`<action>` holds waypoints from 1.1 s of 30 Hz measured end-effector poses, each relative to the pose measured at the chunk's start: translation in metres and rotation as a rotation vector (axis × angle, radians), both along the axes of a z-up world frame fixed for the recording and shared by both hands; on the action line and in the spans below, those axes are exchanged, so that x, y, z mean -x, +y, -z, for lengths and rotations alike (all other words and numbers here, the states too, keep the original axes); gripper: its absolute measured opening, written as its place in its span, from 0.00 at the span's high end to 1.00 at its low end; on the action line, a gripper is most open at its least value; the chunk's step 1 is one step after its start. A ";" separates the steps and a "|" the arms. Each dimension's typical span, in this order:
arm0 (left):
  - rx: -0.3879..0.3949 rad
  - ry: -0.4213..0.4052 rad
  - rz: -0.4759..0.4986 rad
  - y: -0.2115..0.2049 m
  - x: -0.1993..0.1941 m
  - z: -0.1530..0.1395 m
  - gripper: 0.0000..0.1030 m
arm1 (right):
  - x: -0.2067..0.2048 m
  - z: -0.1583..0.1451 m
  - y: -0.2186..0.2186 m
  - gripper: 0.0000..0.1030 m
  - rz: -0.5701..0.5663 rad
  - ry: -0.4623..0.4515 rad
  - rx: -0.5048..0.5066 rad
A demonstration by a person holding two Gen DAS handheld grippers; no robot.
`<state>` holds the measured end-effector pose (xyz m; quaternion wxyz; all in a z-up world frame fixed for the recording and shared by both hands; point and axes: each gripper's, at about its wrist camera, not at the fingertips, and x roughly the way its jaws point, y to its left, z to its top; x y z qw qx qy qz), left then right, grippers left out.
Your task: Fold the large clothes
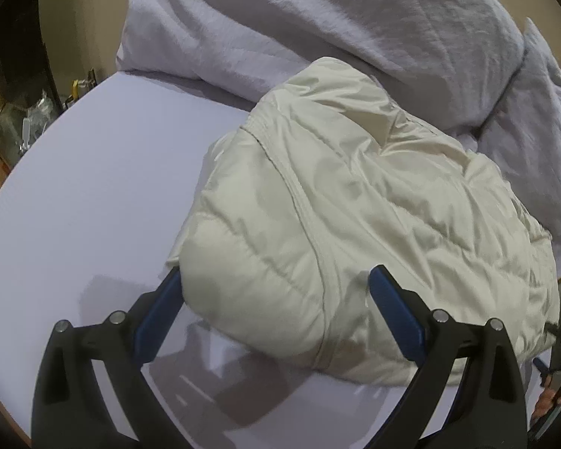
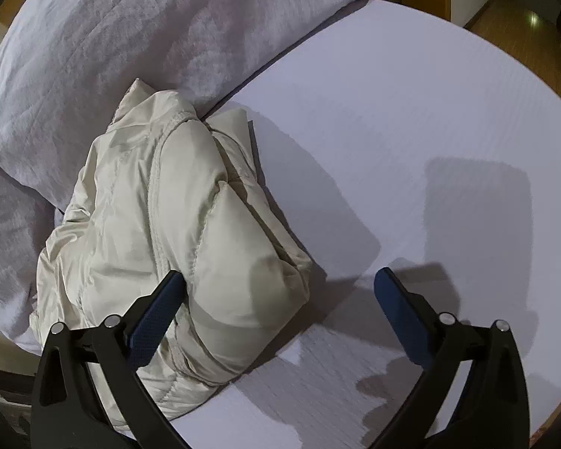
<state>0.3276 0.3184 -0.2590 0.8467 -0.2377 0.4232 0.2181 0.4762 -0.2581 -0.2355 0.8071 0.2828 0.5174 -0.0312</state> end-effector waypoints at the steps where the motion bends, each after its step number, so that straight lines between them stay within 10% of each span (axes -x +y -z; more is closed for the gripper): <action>1: 0.011 0.007 -0.011 0.002 -0.002 0.003 0.06 | 0.000 0.001 0.000 0.08 0.001 -0.003 -0.008; 7: 0.048 0.028 -0.028 0.005 0.004 0.017 0.05 | -0.004 0.018 0.000 0.12 0.021 -0.009 -0.067; 12: 0.240 -0.003 -0.094 0.022 0.013 0.035 0.08 | 0.001 0.019 -0.001 0.13 0.017 -0.008 -0.063; 20: 0.205 -0.064 -0.073 0.017 0.009 0.021 0.53 | 0.009 -0.007 0.020 0.63 -0.050 -0.069 -0.026; 33: 0.146 -0.121 -0.028 0.023 0.067 -0.010 0.66 | 0.072 -0.020 0.021 0.72 -0.153 -0.119 -0.040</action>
